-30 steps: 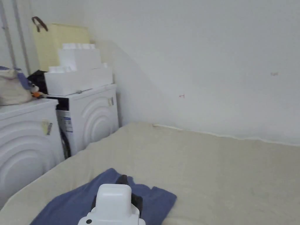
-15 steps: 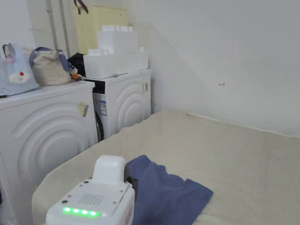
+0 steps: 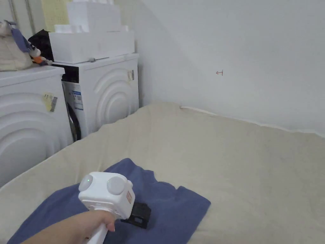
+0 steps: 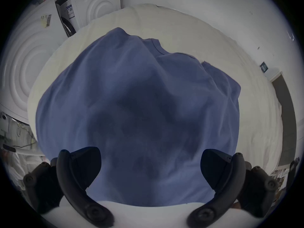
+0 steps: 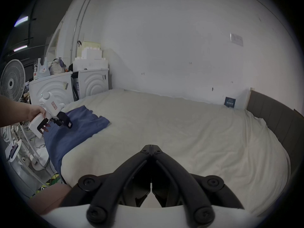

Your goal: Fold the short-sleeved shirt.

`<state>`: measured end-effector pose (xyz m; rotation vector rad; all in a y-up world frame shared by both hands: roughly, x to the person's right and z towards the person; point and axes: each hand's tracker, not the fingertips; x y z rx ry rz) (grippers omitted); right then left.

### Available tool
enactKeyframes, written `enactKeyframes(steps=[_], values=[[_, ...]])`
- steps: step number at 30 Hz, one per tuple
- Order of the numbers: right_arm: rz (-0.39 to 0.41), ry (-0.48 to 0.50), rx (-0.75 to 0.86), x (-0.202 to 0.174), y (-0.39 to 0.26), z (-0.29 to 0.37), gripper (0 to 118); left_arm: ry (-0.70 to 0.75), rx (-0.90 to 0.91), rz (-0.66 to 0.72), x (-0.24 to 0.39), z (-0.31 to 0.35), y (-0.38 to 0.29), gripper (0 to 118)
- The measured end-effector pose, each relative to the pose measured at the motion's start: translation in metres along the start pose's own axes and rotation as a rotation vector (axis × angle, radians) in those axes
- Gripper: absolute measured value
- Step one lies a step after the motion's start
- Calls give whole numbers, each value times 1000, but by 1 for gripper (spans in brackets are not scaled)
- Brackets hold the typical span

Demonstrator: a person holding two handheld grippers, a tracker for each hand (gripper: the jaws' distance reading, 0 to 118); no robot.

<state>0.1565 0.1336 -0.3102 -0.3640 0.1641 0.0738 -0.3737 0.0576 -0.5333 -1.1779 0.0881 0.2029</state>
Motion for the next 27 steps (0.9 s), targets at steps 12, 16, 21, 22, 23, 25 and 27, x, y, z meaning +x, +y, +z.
enactKeyframes(steps=[12, 16, 21, 22, 23, 25, 27], values=[[-35, 49, -109, -17, -14, -28, 0, 89, -138, -63, 19, -37, 4, 118], [-26, 81, -125, -21, -16, -30, 0, 130, -61, -103, 16, -33, 6, 84], [12, 102, -124, -21, -18, -24, 0, 148, 4, -87, 37, 19, -24, 2], [17, 103, -124, -20, -19, -23, 0, 116, -20, -89, 38, 23, -28, 2], [19, 104, -124, -18, -19, -22, 0, 127, -10, -85, 38, 31, -33, 2], [15, 103, -123, -14, -19, -19, 0, 69, 28, 5, 21, 21, -18, 2], [1, 99, -126, -8, -18, -16, 0, -4, 65, 98, 8, 35, -14, 2]])
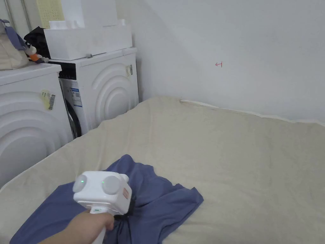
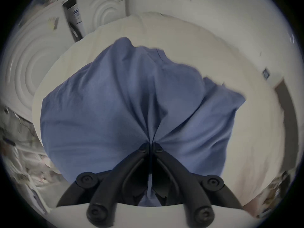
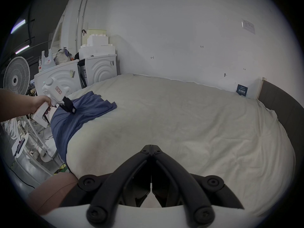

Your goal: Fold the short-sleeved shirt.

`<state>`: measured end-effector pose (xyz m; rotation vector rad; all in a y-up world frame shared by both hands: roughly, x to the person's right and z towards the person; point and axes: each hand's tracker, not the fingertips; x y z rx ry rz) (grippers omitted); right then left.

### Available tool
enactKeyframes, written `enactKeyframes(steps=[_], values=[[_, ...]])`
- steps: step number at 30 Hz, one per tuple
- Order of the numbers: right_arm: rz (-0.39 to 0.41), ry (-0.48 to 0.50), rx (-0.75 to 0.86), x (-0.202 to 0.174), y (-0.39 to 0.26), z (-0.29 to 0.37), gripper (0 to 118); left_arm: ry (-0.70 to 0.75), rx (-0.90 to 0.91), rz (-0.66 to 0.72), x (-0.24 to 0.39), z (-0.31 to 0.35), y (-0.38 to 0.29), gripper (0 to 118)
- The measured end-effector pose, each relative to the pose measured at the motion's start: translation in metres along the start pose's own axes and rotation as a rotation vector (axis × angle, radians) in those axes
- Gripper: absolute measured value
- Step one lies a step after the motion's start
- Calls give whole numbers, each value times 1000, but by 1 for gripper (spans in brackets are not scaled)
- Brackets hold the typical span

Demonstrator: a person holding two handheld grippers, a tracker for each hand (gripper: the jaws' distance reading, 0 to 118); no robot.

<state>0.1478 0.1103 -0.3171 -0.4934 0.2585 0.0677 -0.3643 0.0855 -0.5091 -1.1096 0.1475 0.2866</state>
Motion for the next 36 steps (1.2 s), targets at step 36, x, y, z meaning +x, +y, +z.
enactKeyframes(steps=[36], values=[[-316, -226, 248, 139, -8, 133, 0, -726, 383, -602, 405, 270, -2, 2]])
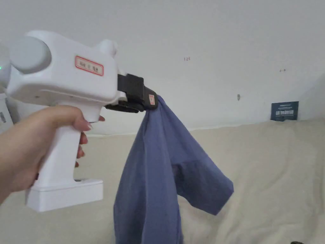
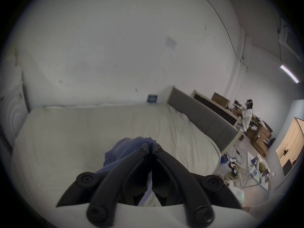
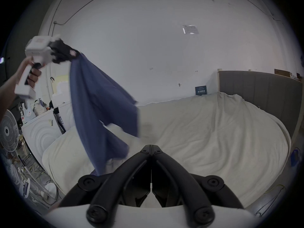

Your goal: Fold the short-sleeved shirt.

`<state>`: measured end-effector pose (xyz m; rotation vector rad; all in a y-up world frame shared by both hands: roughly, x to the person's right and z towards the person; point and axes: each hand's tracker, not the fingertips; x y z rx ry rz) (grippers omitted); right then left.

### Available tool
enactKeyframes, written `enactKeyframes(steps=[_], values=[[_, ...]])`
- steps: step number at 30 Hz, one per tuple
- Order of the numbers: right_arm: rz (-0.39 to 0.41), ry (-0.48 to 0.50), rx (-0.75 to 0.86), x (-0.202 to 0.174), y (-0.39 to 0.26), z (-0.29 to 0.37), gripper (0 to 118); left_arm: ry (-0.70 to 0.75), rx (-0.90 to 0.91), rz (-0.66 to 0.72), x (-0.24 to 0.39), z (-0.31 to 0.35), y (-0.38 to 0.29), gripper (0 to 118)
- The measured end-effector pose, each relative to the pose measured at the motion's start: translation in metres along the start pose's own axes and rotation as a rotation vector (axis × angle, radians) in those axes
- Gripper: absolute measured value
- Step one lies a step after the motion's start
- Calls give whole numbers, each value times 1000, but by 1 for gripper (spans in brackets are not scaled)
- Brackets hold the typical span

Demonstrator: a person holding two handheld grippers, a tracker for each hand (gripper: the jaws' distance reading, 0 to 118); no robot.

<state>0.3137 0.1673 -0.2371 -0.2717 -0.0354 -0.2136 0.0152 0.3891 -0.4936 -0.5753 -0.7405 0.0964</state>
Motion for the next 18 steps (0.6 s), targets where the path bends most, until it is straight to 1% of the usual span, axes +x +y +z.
enactKeyframes(steps=[1, 3, 6, 7, 8, 9, 10, 11, 12, 13, 14, 16, 18], values=[[-2, -12, -1, 6, -1, 1, 0, 10, -40, -14, 3, -34, -12, 2], [-6, -44, -10, 18, -5, 2, 0, -21, -156, 32, 9, -107, -48, 2], [-14, -97, -40, 35, -13, 5, 0, -3, -368, 62, 18, -207, -112, 2], [-24, -108, -48, 40, -16, 7, 0, 14, -407, 84, 19, -232, -134, 3], [-35, -116, -59, 45, -18, 9, 0, 14, -439, 108, 18, -253, -150, 12], [-46, -124, -70, 50, -21, 11, 0, 3, -476, 162, 17, -272, -167, 33], [-52, -132, -81, 54, -23, 12, 0, 17, -500, 198, 15, -283, -178, 71], [-53, -140, -92, 57, -25, 13, 0, -1, -526, 218, 12, -293, -189, 107], [-51, -149, -104, 60, -28, 14, 0, -40, -559, 242, 14, -297, -199, 113], [-47, -157, -114, 62, -30, 15, 0, -60, -537, 231, 15, -296, -201, 113], [-44, -163, -122, 64, -32, 16, 0, -48, -535, 216, 17, -296, -202, 113], [-46, -172, -132, 67, -37, 15, 0, 1, -521, 132, 21, -290, -200, 113], [-56, -170, -140, 69, -39, 13, 0, 9, -499, 103, 22, -279, -193, 113]])
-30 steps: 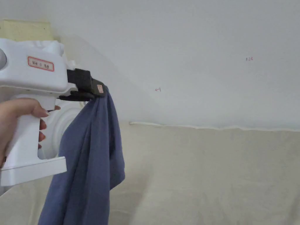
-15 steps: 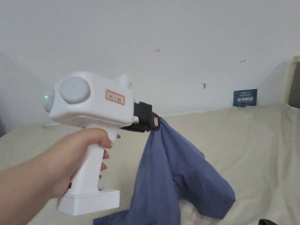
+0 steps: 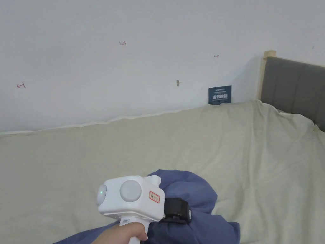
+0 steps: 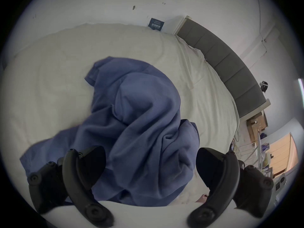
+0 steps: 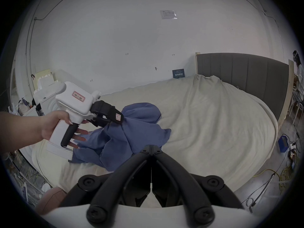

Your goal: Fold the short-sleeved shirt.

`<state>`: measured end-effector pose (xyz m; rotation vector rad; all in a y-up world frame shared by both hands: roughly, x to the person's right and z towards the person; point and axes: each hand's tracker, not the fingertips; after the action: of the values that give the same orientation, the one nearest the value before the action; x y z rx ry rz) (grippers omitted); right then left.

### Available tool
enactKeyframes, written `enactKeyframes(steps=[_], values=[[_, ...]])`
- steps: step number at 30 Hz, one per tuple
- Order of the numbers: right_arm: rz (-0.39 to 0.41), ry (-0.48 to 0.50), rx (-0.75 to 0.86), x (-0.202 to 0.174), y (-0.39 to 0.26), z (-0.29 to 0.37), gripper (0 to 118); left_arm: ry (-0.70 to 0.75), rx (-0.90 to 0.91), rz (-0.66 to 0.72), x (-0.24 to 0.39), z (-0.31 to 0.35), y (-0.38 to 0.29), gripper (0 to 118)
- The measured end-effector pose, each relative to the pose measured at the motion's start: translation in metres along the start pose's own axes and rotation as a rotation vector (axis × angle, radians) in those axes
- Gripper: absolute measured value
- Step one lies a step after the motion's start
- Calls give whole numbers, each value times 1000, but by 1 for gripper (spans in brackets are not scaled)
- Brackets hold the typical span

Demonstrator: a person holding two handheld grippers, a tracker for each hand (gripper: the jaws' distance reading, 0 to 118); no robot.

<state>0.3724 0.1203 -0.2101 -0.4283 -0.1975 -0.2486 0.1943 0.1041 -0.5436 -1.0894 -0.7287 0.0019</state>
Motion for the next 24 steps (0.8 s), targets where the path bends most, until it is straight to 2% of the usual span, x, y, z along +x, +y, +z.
enactKeyframes(steps=[4, 5, 6, 7, 10, 11, 14, 18, 20, 22, 24], values=[[7, 4, -6, -6, 3, -1, 0, -2, 46, 23, -11, 54, -5, 112], [9, 6, -3, -8, 5, 0, 0, -41, 67, 39, -15, 72, -10, 109], [8, 10, 2, -10, 7, 2, 0, -58, 95, 38, -18, 92, -18, 99], [6, 15, 9, -12, 10, 5, 0, -57, 166, 35, -23, 117, -30, 77], [10, 23, 34, -20, 17, 11, 0, 121, 499, 14, -34, 195, -76, 38], [15, 25, 48, -23, 19, 13, 0, 166, 567, 20, -39, 217, -92, 0], [27, 22, 124, -34, 21, 20, 0, 232, 770, 50, -55, 278, -144, 0], [27, -10, 258, -48, 18, 30, 0, 638, 1045, 73, -55, 325, -230, 0], [19, -19, 274, -56, 17, 34, 0, 702, 1074, 87, -56, 329, -260, 0], [10, -16, 292, -64, 18, 38, 0, 689, 1054, 135, -59, 328, -280, 0], [15, -11, 311, -69, 21, 41, 0, 675, 1015, 123, -67, 322, -285, 0]])
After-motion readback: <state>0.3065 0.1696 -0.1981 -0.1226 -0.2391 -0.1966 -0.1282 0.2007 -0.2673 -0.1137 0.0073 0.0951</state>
